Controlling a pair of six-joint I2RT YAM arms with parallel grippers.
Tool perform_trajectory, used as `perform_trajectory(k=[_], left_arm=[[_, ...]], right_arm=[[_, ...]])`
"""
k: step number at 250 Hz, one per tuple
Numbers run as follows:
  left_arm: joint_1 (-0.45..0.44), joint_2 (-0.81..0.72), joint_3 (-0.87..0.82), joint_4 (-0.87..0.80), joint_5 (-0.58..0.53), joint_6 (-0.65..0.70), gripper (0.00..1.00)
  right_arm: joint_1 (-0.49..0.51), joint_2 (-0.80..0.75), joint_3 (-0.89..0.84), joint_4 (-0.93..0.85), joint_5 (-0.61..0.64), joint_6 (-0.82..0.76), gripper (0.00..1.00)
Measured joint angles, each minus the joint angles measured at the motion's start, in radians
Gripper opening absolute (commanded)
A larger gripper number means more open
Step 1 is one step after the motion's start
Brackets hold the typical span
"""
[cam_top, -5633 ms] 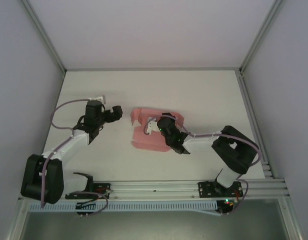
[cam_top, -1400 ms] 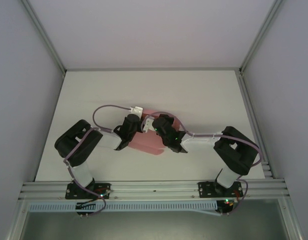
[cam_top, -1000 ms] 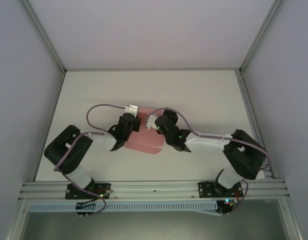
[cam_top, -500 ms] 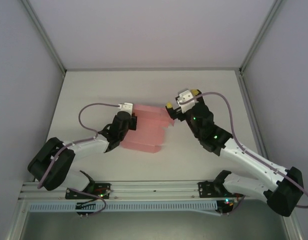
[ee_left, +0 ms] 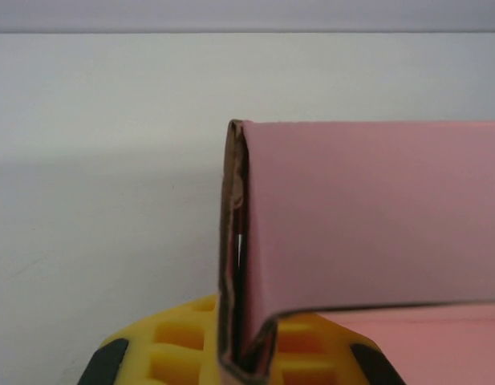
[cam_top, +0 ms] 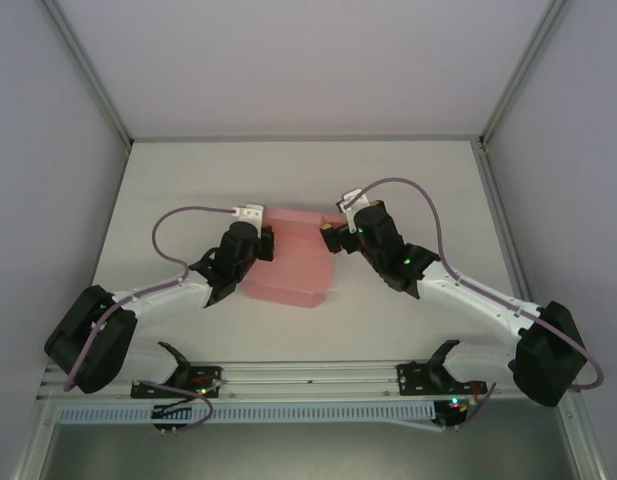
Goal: Assemble paper box
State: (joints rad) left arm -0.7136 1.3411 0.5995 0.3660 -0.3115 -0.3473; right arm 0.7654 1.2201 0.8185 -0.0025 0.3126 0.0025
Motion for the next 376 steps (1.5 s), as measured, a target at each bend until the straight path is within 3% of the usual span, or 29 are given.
perform_trajectory(k=[102, 186, 246, 305, 376], left_arm=[[0.007, 0.000, 0.000, 0.003, 0.043, -0.066, 0.00], [0.006, -0.022, 0.000, -0.001, 0.047, -0.067, 0.00], [0.006, -0.024, 0.000, -0.032, 0.047, -0.066, 0.00], [0.006, -0.025, 0.002, -0.052, 0.047, -0.066, 0.00], [0.007, -0.025, 0.002, -0.056, 0.043, -0.066, 0.00]], right_arm=[[-0.003, 0.018, -0.151, 0.318, -0.067, 0.241, 1.00], [-0.003, -0.224, -0.213, 0.047, 0.002, 0.378, 1.00], [-0.003, -0.233, -0.254, -0.153, 0.093, 0.461, 1.00], [-0.003, -0.139, -0.257, -0.150, 0.130, 0.477, 1.00], [-0.003, -0.075, -0.256, -0.028, 0.132, 0.446, 1.00]])
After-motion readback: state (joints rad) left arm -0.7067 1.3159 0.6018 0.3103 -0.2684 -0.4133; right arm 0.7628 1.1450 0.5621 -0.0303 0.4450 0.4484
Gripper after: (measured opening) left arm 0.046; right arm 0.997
